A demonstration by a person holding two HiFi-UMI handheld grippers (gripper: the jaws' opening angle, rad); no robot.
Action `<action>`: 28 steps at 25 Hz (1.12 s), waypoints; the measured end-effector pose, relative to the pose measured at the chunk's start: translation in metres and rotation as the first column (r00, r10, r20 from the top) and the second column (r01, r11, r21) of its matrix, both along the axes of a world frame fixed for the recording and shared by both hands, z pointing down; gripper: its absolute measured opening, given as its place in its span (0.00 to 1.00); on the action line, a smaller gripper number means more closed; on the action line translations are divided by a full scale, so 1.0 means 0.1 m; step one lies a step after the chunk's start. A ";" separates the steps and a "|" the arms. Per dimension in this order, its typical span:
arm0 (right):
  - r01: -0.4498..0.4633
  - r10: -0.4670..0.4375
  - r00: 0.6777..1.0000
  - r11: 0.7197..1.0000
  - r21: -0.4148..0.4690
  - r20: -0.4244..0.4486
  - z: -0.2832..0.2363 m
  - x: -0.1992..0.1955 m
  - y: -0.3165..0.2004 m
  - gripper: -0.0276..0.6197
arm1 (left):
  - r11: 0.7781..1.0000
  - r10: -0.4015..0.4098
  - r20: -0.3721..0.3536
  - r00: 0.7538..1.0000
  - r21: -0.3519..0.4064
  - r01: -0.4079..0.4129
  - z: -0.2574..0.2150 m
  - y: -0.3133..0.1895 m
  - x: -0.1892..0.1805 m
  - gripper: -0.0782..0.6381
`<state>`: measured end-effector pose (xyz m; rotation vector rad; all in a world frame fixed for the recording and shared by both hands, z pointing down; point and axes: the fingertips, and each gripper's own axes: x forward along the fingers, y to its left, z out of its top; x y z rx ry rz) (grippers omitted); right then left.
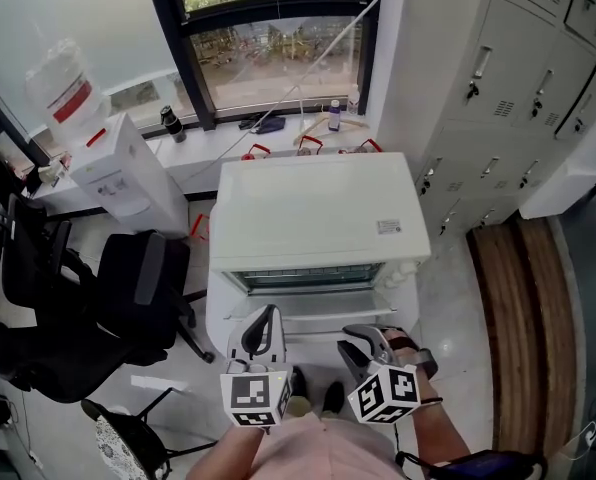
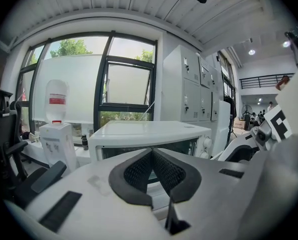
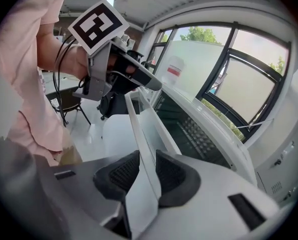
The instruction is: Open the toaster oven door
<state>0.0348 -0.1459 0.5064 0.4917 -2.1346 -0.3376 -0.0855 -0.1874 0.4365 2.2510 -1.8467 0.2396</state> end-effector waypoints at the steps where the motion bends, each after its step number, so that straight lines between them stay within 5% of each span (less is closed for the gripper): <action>1: 0.000 0.000 1.000 1.000 -0.005 0.003 0.01 0.01 0.02 0.20 | 1.000 -0.001 0.005 1.000 -0.008 0.001 0.03 0.01 0.00 0.13; 28: -0.003 0.007 0.999 0.995 -0.096 0.043 0.31 0.08 0.38 0.20 | 0.980 -0.047 0.087 0.995 -0.190 0.062 0.66 0.28 -0.13 0.13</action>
